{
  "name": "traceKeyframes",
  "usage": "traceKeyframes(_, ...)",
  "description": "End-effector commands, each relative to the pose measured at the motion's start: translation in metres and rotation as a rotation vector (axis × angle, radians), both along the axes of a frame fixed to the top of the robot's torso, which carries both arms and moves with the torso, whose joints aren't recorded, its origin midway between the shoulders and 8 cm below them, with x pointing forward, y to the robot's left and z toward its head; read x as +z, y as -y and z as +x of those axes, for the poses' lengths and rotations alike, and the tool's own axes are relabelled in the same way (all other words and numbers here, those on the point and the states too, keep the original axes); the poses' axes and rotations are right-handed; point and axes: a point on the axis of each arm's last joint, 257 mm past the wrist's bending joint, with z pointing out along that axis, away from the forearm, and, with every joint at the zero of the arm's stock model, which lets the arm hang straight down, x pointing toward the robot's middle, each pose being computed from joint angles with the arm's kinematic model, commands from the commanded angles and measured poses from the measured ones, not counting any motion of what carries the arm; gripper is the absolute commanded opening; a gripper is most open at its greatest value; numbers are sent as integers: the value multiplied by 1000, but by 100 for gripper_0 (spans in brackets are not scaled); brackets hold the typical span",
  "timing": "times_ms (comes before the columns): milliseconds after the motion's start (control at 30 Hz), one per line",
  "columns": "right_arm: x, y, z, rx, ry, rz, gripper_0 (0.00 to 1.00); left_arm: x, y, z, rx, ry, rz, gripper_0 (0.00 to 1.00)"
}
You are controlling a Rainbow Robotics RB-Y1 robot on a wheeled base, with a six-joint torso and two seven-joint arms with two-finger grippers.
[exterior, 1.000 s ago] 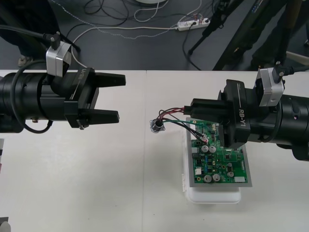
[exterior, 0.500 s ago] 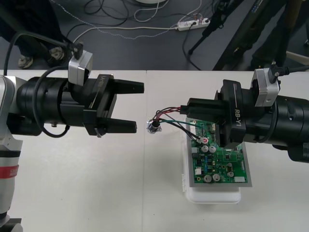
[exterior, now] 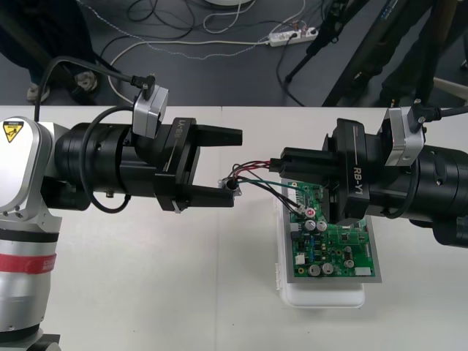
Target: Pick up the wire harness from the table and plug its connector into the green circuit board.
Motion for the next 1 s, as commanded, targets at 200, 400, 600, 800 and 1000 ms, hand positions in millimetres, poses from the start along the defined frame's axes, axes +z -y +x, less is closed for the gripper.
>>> traceKeyframes(200, 1, -12, -18, 42, 26, 10, 0, 10, 26, -24, -98, 201, -37, 91)
traceKeyframes(400, -1, -12, -20, 48, 20, 6, 0, 10, 27, -22, -86, 261, -49, 91)
traceKeyframes(600, 1, -11, -21, 51, 17, 13, 0, 11, 31, -22, -84, 265, -54, 90)
traceKeyframes(800, 4, -11, -22, 54, 19, 22, 0, 12, 39, -20, -75, 264, -65, 89)
traceKeyframes(1000, 5, -11, -22, 55, 18, 24, 0, 14, 44, -17, -60, 264, -74, 87)
